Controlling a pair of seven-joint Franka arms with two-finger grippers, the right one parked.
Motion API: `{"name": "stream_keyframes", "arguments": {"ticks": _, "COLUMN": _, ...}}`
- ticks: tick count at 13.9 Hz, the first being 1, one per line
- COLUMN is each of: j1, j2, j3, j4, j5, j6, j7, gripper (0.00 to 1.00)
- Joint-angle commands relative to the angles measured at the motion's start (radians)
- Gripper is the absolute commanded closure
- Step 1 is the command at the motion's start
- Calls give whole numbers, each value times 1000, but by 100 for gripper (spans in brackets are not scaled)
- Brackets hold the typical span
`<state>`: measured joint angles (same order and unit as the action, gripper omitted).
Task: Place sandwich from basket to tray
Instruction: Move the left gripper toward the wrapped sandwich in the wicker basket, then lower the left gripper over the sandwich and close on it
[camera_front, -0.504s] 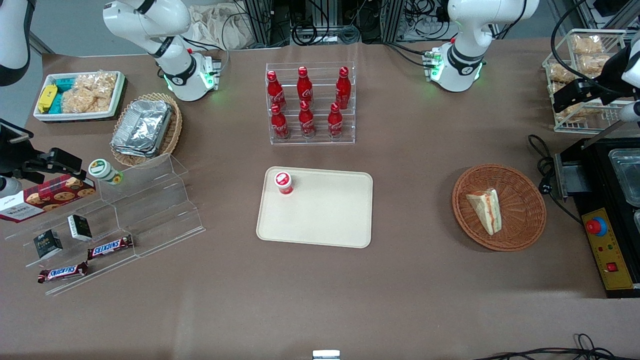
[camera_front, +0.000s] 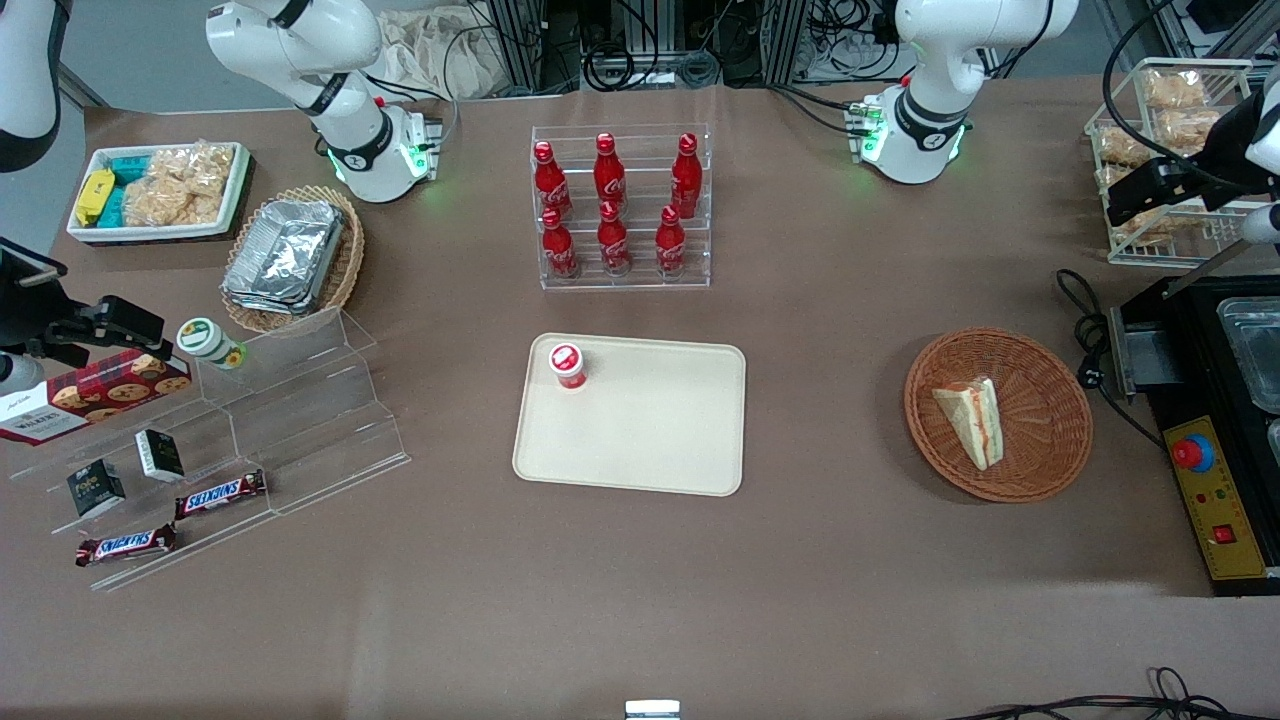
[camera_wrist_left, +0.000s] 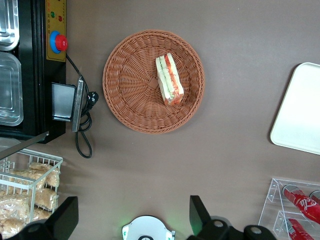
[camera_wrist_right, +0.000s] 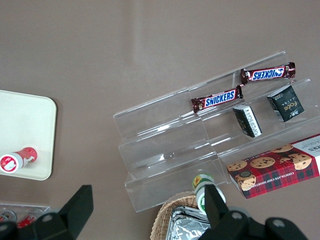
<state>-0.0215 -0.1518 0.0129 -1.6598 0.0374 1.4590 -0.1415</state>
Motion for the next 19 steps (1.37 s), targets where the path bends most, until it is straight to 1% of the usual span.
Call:
{"name": "stream_keyframes", "arguments": {"ticks": 1, "j1": -11, "j2": 21, "j3": 13, "j4": 8, "j5": -13, "j6": 3, "j7": 14, "gripper": 0}}
{"name": "stream_keyframes", "arguments": {"ticks": 5, "j1": -12, "j2": 80, "j3": 13, "j4": 9, "j5": -10, "j6": 12, "j7": 2, "gripper": 0}}
{"name": "stream_keyframes", "arguments": {"ticks": 9, "j1": -14, "j2": 179, "j3": 12, "j4": -1, "j5": -16, "j6": 89, "j7": -35, "gripper": 0}}
{"name": "stream_keyframes", "arguments": {"ticks": 15, "j1": -55, "j2": 316, "j3": -7, "j4": -181, "j5": -4, "j6": 427, "j7": -265, "gripper": 0}}
{"name": "stream_keyframes", "arguments": {"ticks": 19, "j1": -57, "j2": 431, "j3": -5, "j4": -219, "j5": 13, "j6": 544, "j7": -268, "gripper": 0}}
